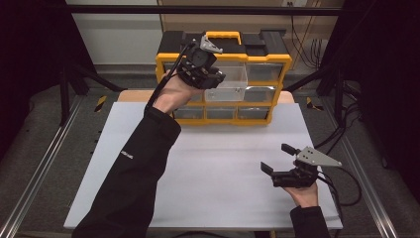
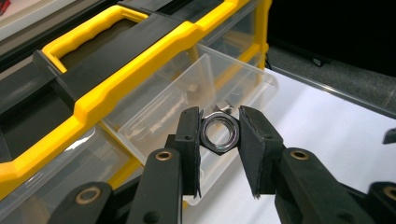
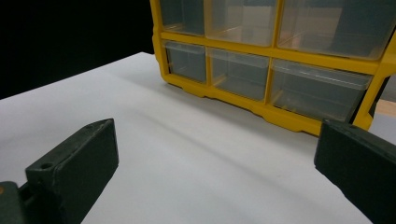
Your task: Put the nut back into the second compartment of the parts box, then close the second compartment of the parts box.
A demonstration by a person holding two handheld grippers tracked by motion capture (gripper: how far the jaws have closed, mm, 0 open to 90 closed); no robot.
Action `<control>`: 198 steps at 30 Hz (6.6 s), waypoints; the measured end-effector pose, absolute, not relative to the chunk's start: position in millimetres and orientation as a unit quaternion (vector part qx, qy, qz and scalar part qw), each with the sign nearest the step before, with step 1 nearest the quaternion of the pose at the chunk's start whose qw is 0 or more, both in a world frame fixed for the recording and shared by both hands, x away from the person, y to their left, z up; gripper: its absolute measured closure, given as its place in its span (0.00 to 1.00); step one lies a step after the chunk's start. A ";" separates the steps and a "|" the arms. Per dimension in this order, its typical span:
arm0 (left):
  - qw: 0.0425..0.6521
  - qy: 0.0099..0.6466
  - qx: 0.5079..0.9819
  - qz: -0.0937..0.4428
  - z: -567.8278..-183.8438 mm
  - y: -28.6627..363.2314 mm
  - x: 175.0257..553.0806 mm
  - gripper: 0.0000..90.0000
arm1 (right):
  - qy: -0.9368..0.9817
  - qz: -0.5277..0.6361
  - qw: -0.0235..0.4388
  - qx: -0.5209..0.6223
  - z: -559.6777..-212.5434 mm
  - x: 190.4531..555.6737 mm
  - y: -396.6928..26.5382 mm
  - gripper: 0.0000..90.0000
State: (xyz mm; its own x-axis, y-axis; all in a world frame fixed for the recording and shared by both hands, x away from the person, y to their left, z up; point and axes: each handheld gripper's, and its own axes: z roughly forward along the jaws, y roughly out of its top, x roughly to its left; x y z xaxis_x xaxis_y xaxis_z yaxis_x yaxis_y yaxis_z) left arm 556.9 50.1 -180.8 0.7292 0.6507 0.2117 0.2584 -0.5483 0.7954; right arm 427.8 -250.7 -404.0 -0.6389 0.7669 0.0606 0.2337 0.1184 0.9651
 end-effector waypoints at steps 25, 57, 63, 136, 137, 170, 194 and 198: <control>0.378 0.283 0.848 0.241 -200.7 34.2 593.3 0.77 | 0.707 0.567 0.238 0.349 -402.9 427.1 -252.2 0.00; 0.429 0.284 0.824 0.238 -189.2 60.8 574.0 0.49 | 0.700 0.575 0.237 0.352 -400.3 424.5 -253.7 0.00; 0.447 0.276 0.818 0.234 -187.5 80.0 553.5 0.23 | 0.697 0.578 0.239 0.349 -399.2 423.9 -255.1 0.00; 0.461 0.226 0.812 0.278 -275.3 70.6 526.7 0.99 | 0.700 0.574 0.239 0.352 -399.9 425.0 -254.8 0.00; 0.459 0.221 0.813 0.281 -275.5 69.7 527.7 0.99 | 0.699 0.575 0.238 0.352 -399.9 425.0 -254.8 0.00; 0.470 0.242 0.802 0.278 -279.8 63.1 563.2 0.99 | 0.701 0.574 0.238 0.350 -400.3 424.9 -253.3 0.00; 0.482 0.237 0.792 0.291 -274.3 46.7 572.7 0.99 | 0.703 0.573 0.243 0.344 -400.9 425.9 -254.0 0.00; 0.482 0.232 0.794 0.289 -274.7 45.0 574.8 0.99 | 0.703 0.573 0.238 0.349 -400.8 425.9 -253.6 0.00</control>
